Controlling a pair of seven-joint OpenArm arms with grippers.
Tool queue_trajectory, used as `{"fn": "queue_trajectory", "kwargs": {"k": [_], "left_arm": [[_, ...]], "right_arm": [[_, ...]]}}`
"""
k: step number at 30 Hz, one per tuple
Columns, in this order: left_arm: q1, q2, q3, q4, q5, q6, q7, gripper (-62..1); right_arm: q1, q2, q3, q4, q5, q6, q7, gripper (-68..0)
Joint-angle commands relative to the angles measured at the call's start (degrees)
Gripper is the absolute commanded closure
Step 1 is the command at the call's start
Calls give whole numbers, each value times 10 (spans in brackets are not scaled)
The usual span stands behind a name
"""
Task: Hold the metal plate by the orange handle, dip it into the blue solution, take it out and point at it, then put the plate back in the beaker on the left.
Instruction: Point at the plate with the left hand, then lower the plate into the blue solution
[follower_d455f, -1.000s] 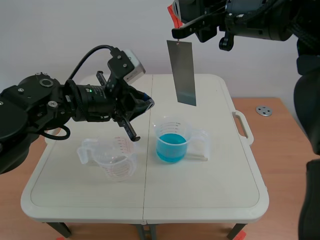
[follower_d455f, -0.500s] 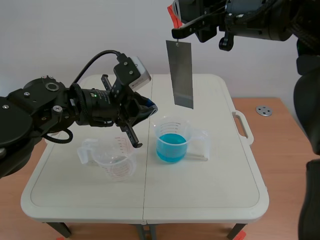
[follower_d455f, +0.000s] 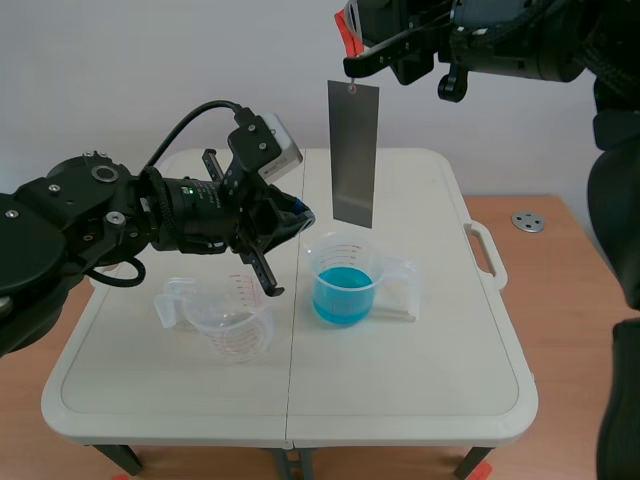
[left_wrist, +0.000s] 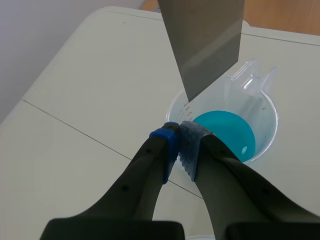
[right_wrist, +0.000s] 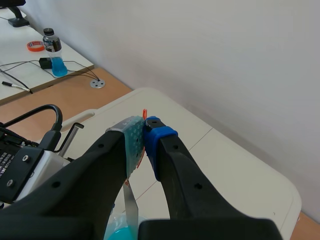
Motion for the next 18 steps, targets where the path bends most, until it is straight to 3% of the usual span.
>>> {"fn": "queue_trajectory", "kwargs": {"k": [1,5,8,12,18], "left_arm": [[-8,3,-2,5,-4,2,-7,-14],[-6,-9,-6,6,-8,1,-8,-15],[2,-37,-13,11,-34,3,-8,-14],[37,-89,-41,40,-73,3,-10,-14],[137,-172,-116,119,-99,17,-33,-14]], "right_arm": [[7,1,-2,9,11,7,9,-15],[7,1,-2,9,14,7,9,-15],[7,1,-2,9,15,7,9,-15],[7,1,-2,9,15,7,9,-15],[7,1,-2,9,15,7,9,-15]]}}
